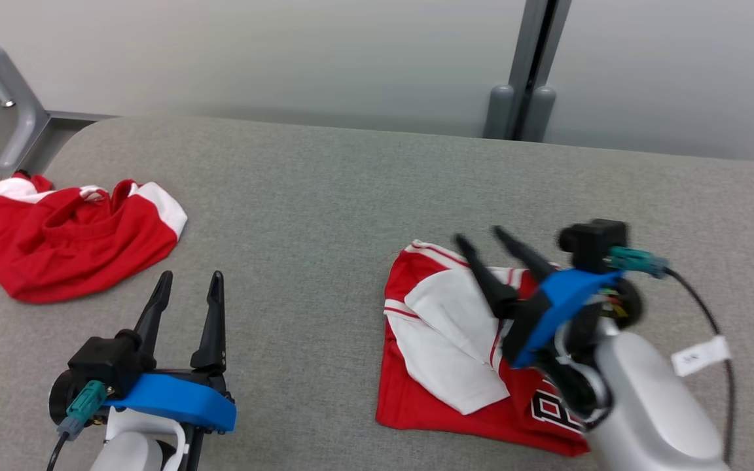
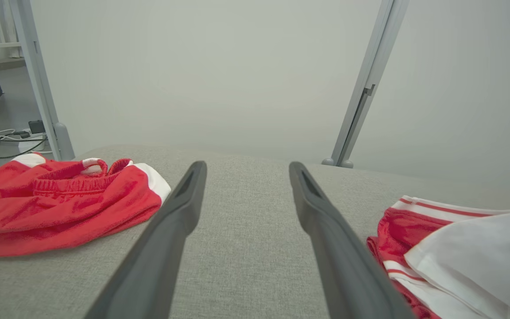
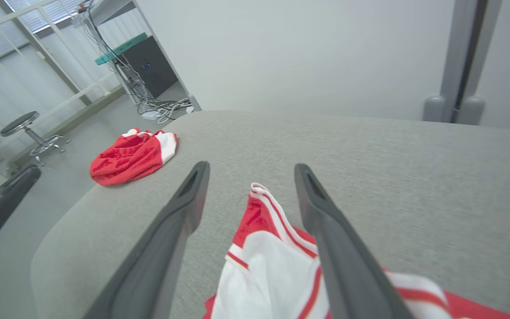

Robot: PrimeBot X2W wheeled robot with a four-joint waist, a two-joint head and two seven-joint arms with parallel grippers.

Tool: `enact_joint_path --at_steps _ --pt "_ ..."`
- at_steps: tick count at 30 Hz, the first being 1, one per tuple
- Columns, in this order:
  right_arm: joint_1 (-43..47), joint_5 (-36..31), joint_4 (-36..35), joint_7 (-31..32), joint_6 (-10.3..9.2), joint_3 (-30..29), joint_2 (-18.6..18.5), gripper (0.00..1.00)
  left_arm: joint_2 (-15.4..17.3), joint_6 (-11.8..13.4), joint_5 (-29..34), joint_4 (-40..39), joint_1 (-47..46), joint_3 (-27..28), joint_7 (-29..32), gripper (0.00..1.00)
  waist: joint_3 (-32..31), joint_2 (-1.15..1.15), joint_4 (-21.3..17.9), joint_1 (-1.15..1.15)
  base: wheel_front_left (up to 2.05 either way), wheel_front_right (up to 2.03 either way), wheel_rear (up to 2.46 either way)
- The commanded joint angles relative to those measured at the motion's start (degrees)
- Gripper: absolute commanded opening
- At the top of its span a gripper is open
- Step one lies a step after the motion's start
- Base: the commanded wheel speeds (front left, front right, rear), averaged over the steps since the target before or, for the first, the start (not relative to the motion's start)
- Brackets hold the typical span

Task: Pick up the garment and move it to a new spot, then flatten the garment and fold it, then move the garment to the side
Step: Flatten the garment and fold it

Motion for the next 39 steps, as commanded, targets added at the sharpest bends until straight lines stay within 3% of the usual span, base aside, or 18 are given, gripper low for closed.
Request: enact_joint_path --at_steps 1,7,16,21,28,30,31,32,39 --pt "3.06 -3.85 -1.6 0.3 0.02 -3.78 -0.7 1.0 0.5 0.39 -0.33 -0.61 0.6 0.42 0.03 1.0 -0.54 0.0 -0.84 0.0 0.0 0.0 0.0" --pt "12.15 -11.14 -11.54 5.52 0.02 -17.24 0.04 1.0 0.99 1.17 -0.74 -2.57 1.46 0.62 0.57 1.0 -0.39 0.0 -2.1 0.0 0.0 0.0 0.0" --pt "18.95 -7.24 -20.5 9.57 0.02 -16.67 -0.02 1.0 1.4 1.52 -0.96 -3.47 1.63 0.3 0.97 1.0 -0.28 0.0 -2.57 0.0 0.0 0.0 0.0" --pt "19.89 -13.08 -20.48 9.66 0.02 -19.33 0.05 1.0 1.53 1.57 -1.11 -3.73 1.55 0.12 1.17 1.0 -0.5 0.0 -2.6 0.0 0.0 0.0 0.0" --pt "15.26 -26.07 -14.78 12.13 0.02 -22.67 -0.51 1.0 1.63 1.63 -1.06 -3.85 0.78 -0.4 1.23 1.0 -0.34 0.0 -2.34 0.0 0.0 0.0 0.0" --pt "13.84 -27.74 -12.02 12.78 0.01 -22.44 -1.32 0.75 1.65 1.47 -1.0 -3.89 0.43 -0.68 1.31 1.0 -0.13 0.0 -2.11 0.0 0.0 0.0 0.0" --pt "12.84 -28.42 -10.62 12.9 0.02 -21.92 -1.74 0.23 1.67 1.36 -1.01 -3.9 0.27 -0.77 1.32 1.0 0.04 0.0 -2.0 0.0 0.0 0.0 0.0" --pt "11.98 -28.97 -8.96 12.93 0.02 -21.49 -2.33 0.0 1.71 1.24 -1.03 -3.89 0.08 -0.84 1.32 1.0 0.27 0.0 -1.91 0.0 0.0 0.0 0.0" --pt "7.34 -29.37 2.9 12.5 0.01 -18.04 -4.57 0.0 1.83 1.09 -0.99 -3.6 -1.08 -1.47 1.26 1.0 1.29 0.0 -1.06 0.0 0.0 0.0 0.0"
